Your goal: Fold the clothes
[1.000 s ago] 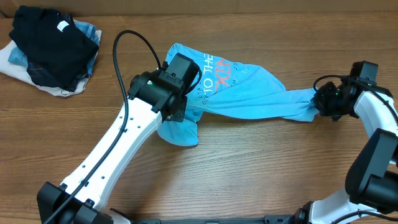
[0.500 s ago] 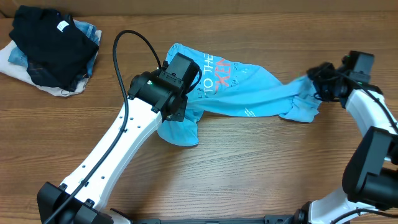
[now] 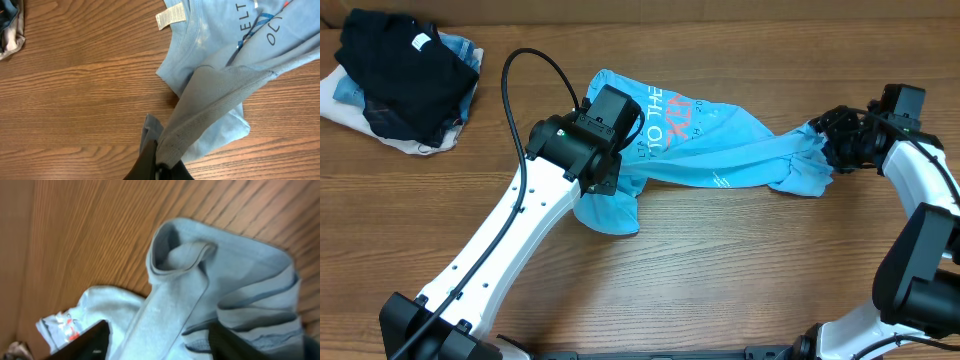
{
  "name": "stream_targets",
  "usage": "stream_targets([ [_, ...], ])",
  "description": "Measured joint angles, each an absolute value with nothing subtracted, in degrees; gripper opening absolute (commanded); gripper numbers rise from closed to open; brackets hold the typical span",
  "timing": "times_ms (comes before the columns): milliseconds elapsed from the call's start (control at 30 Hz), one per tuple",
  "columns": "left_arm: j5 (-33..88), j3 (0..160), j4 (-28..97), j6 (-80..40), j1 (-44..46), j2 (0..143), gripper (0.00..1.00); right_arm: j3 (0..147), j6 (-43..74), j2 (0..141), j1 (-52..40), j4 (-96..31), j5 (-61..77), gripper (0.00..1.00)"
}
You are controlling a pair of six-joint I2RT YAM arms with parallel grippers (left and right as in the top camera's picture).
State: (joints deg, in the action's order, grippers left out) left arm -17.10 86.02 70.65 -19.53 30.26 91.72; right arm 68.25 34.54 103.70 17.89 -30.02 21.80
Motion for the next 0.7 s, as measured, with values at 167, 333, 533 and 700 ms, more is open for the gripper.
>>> stream_targets([
  [167, -17.08, 86.02, 70.65, -19.53, 30.26, 91.72, 0.04, 68.27, 33.63, 104.25, 15.07, -30.98, 22.11, 0.57],
  [333, -16.86, 86.02, 70.61, -19.55, 30.26, 91.72, 0.04, 68.25, 35.22, 106.96, 9.5, -34.85, 22.22, 0.69],
  [533, -16.64, 86.02, 70.57, -19.55, 30.26, 91.72, 0.04, 68.25, 38.83, 107.66, 3.88, -41.01, 22.96, 0.72],
  [700, -16.49, 86.02, 70.54, -19.55, 30.26, 91.72, 0.04, 68.25, 40.53, 107.66, 3.62, -40.45, 23.05, 0.72],
])
